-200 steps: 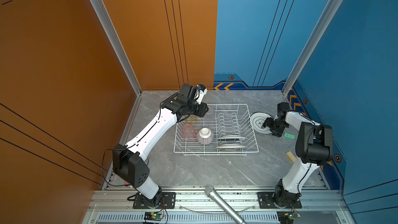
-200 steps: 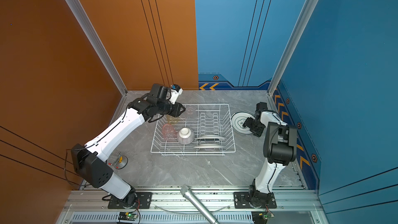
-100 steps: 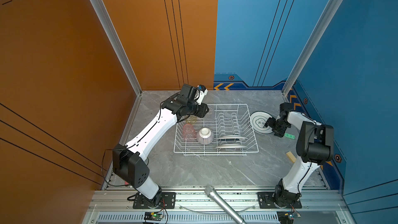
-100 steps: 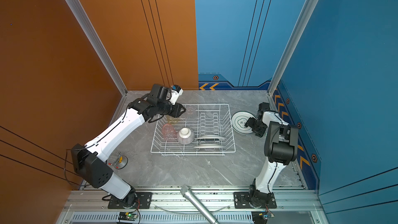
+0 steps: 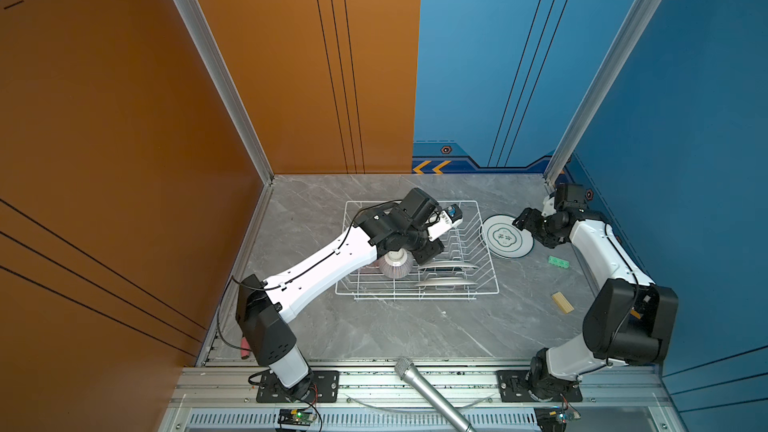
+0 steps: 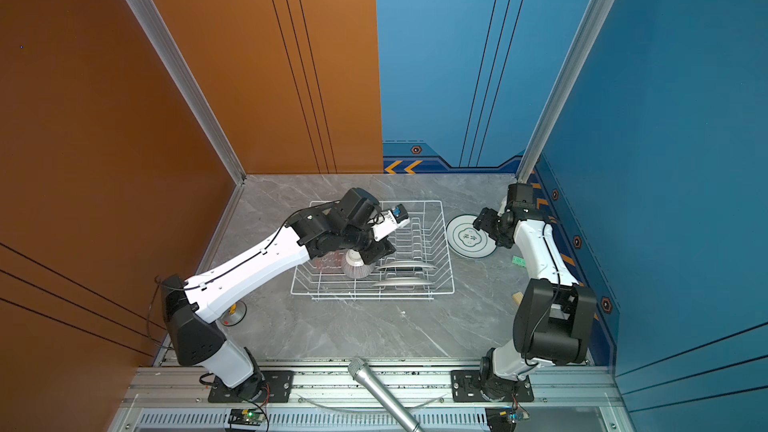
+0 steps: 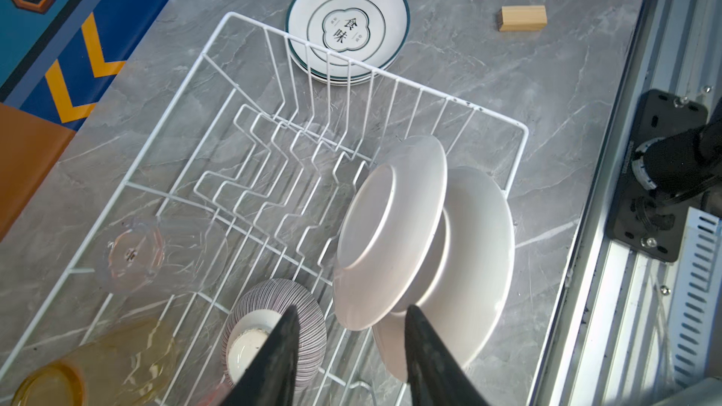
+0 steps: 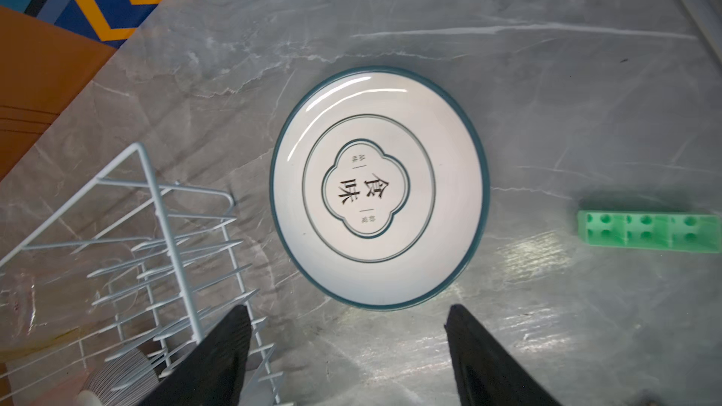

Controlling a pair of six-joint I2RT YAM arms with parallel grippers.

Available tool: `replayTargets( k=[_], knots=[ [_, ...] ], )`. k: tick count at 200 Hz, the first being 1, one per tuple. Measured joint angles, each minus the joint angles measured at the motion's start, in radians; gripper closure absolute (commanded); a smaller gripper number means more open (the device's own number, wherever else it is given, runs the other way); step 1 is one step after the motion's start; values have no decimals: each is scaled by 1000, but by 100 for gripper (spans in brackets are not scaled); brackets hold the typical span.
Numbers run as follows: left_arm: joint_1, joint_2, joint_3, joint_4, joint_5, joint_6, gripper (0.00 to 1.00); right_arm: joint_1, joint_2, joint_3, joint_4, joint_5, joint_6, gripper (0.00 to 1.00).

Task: Unload the mixed dishes from the dish rack
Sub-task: 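Reach the left gripper into the rack and close on a green-rimmed plate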

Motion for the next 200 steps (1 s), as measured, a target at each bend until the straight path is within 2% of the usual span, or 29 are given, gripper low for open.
replayTargets(
  k=[56, 134, 200],
  knots=[
    [-68, 114, 84, -90, -43, 92, 52, 36, 0, 21, -12, -23, -6, 23],
    [-106, 224, 160, -141, -63, 134, 53, 35, -2, 21, -20, -26, -14, 23],
    [-106, 281, 205, -148, -87, 151, 61, 13, -27, 21, -19, -46, -14, 23]
  ],
)
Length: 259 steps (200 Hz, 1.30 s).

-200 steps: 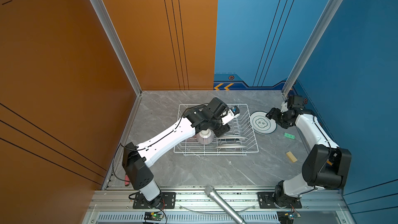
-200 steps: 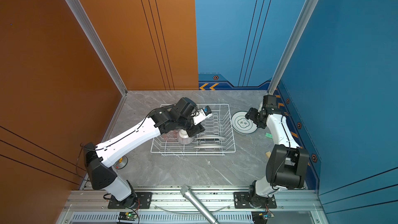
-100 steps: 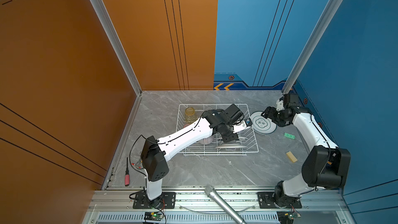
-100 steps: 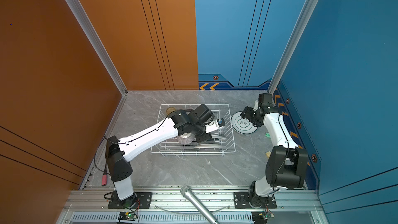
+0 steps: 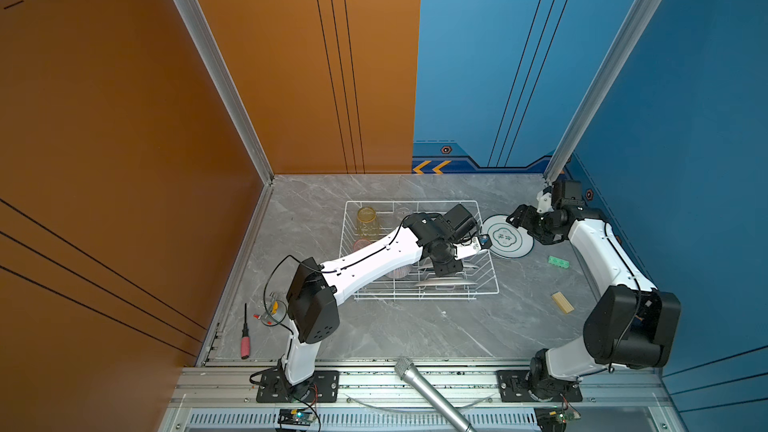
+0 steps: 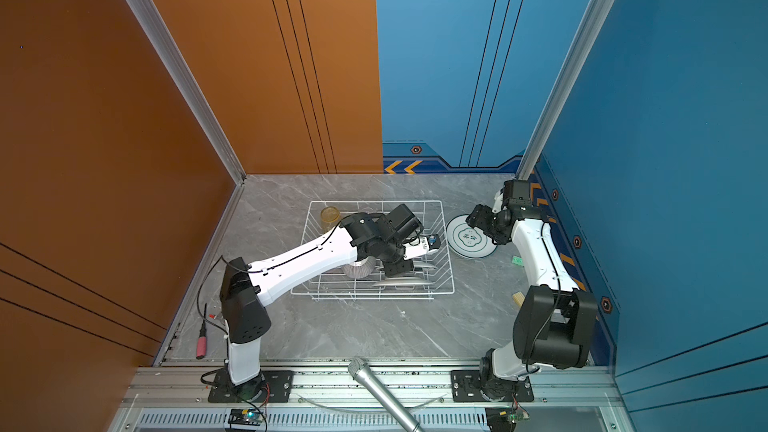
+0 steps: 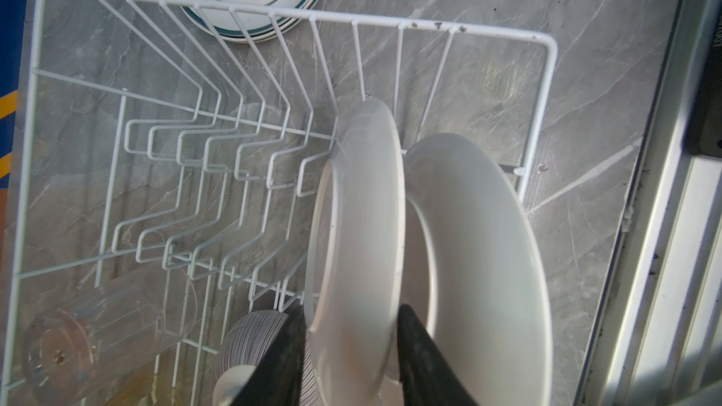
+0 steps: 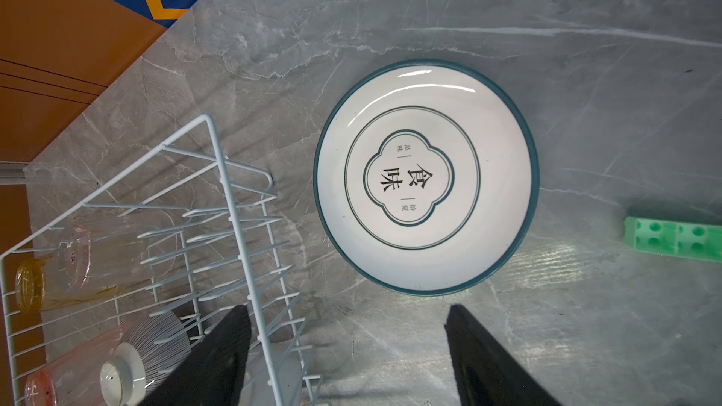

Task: Unload the mixed dishes from the dish rack
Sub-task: 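Reach the left gripper into the rack and close on a green-rimmed plate, then lift the green-and-red rimmed plate up out of the rack with the left gripper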

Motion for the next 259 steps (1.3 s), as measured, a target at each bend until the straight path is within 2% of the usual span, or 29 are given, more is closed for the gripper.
replayTargets(
  k=[41, 188, 226, 259],
  knots=[
    [0, 40, 15, -13, -35, 11, 64, -15, -2, 0, 0, -6, 0, 23],
    [-11, 103, 77, -15, -263, 51, 89, -44, -17, -23, 2, -30, 0, 22],
    [-26, 113, 87, -24, -316, 97, 96, -44, -18, -31, 2, -31, 0, 23],
    [-30, 118, 95, -30, -332, 97, 98, -47, -19, -38, 2, -34, 0, 23]
  ],
)
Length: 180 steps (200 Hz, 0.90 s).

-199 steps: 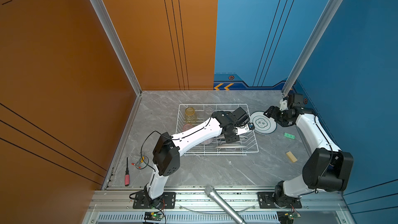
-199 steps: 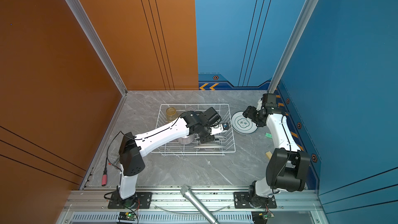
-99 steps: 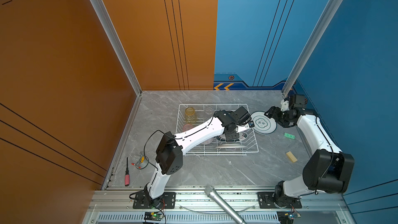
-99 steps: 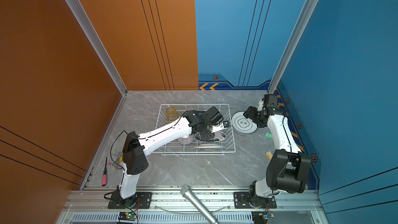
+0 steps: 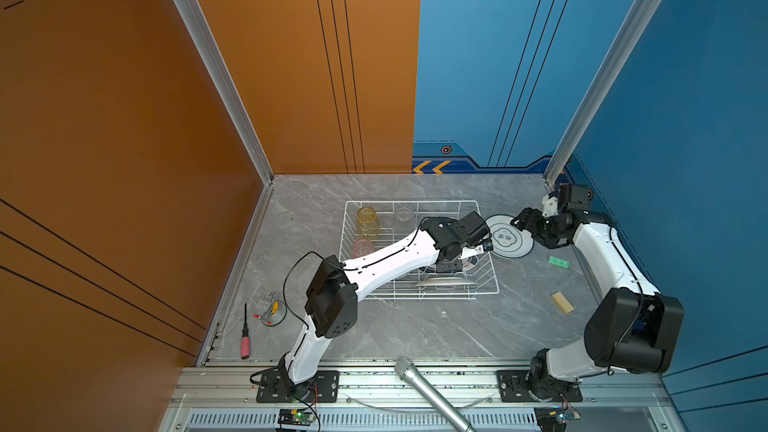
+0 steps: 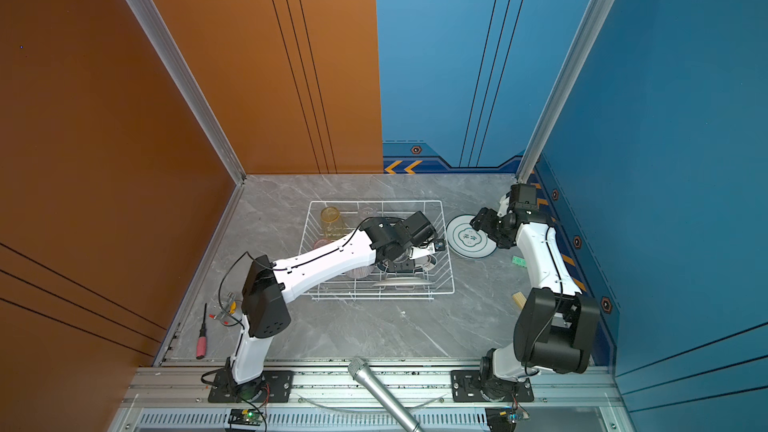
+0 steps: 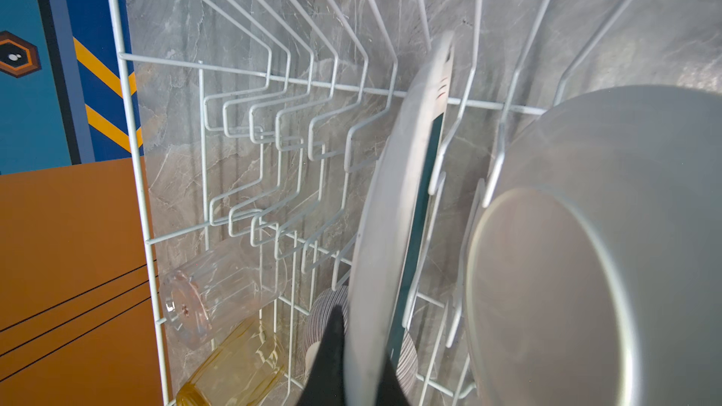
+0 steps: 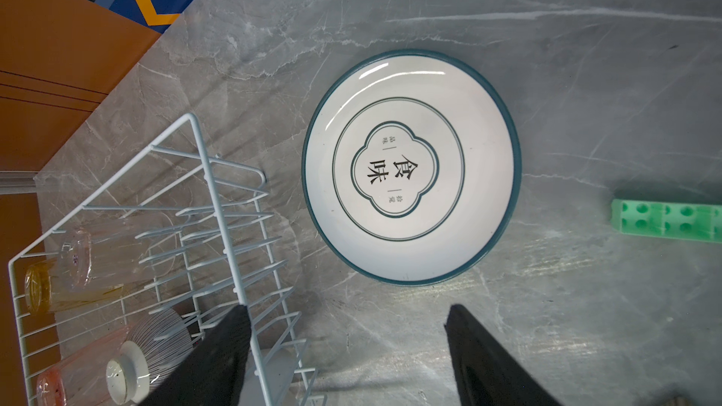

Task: Unload the mixed dishes from the dish rack
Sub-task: 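Lift the green-and-red rimmed plate up out of the rack with the left gripper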

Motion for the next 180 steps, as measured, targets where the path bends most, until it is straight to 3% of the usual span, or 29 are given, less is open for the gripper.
replayTargets(
  k=[99, 180],
  knots=[
    [7, -8, 5, -10, 2, -6, 100, -3, -1, -2, 13, -31, 0, 23],
    [40, -94, 33, -36, 44, -62, 100, -3, -33, -18, 57, -82, 0, 25]
  ],
)
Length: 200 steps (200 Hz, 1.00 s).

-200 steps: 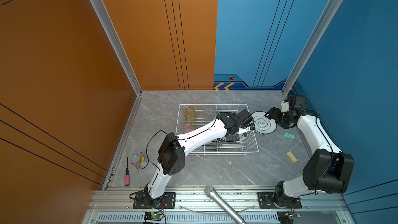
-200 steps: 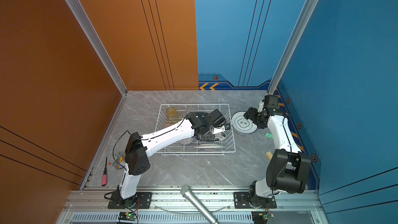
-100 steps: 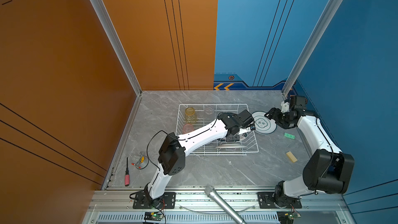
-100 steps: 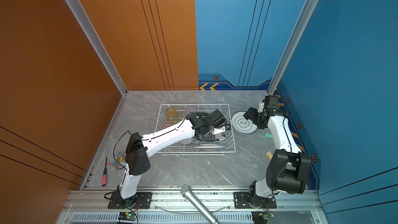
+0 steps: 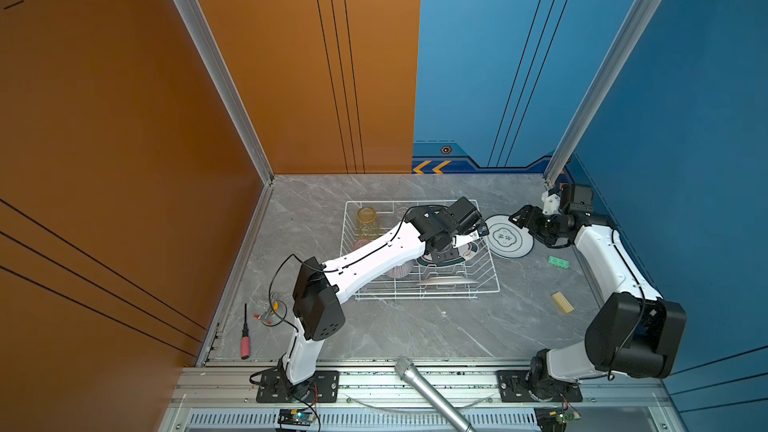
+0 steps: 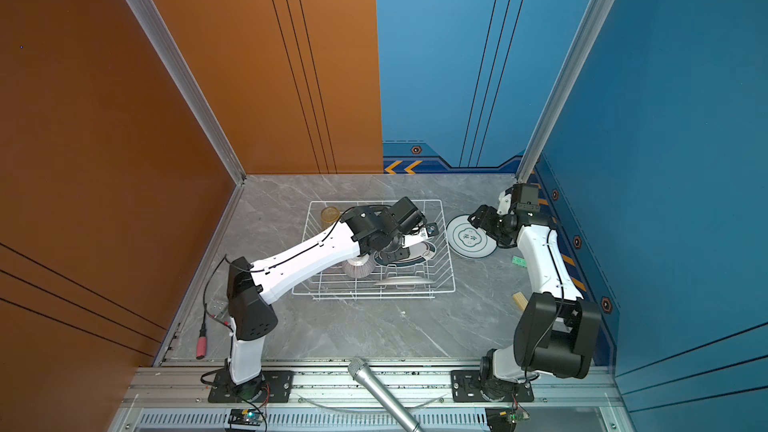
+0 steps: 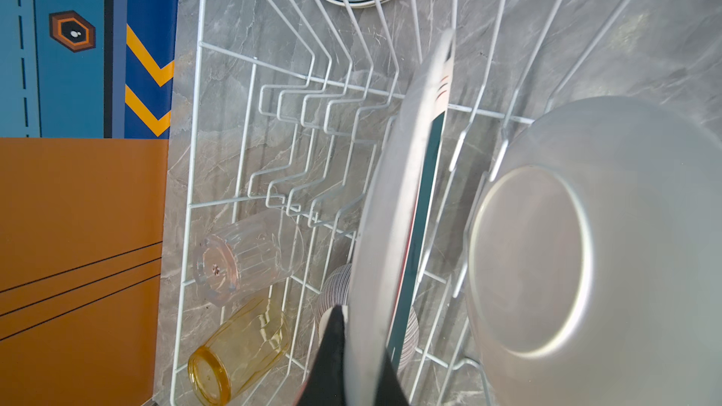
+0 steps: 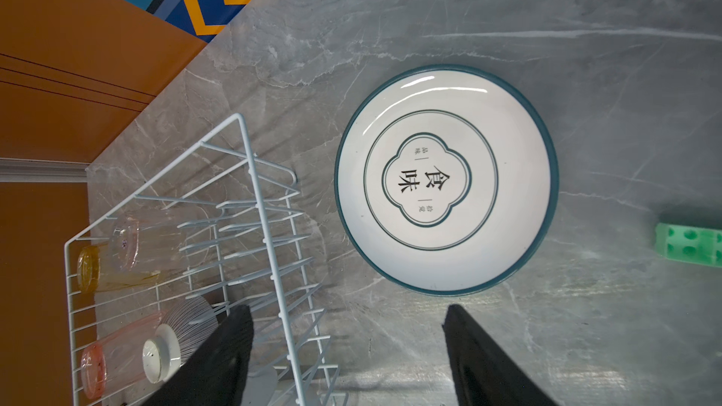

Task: Unload the mixed dishes from the dish rack
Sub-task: 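Lift the green-and-red rimmed plate up out of the rack with the left gripper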

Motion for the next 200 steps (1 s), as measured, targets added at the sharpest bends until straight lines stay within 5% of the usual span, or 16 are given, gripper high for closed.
replayTargets(
  k=[114, 200],
  knots=[
    [126, -111, 22, 19, 90, -124, 100, 0, -89, -66, 119, -121, 0, 28],
    [370, -299, -137, 287, 512, -445, 100, 4, -158, -196, 458, -456, 129, 34]
  ],
)
